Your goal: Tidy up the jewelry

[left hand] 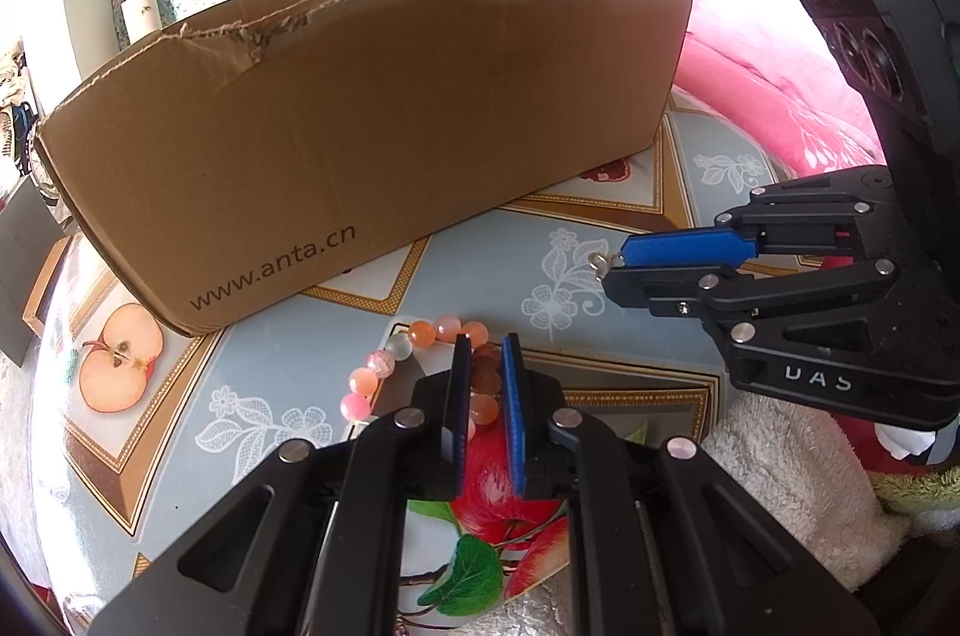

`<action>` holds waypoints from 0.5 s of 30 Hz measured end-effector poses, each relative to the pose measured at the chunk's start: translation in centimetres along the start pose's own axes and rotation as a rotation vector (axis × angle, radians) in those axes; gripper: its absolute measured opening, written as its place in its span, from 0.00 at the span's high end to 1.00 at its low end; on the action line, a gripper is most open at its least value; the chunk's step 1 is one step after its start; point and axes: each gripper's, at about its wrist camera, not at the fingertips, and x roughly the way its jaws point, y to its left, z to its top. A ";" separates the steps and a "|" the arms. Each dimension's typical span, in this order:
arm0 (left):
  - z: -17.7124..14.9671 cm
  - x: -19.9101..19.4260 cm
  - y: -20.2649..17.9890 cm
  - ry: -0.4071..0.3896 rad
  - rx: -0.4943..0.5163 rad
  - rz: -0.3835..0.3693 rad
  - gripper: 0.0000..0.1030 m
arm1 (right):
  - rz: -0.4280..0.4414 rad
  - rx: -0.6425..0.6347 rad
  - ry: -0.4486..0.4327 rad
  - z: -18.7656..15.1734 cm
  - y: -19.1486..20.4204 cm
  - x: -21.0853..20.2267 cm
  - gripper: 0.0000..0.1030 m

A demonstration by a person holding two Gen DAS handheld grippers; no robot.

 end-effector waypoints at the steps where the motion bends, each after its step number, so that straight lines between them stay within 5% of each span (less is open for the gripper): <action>1: 0.0 0.0 0.0 -0.001 -0.001 0.000 0.91 | 0.000 -0.001 0.000 0.1 0.0 0.1 0.84; 15: -0.1 0.0 0.0 -0.001 -0.001 -0.001 0.90 | -0.003 -0.018 -0.009 0.9 -0.2 0.9 0.76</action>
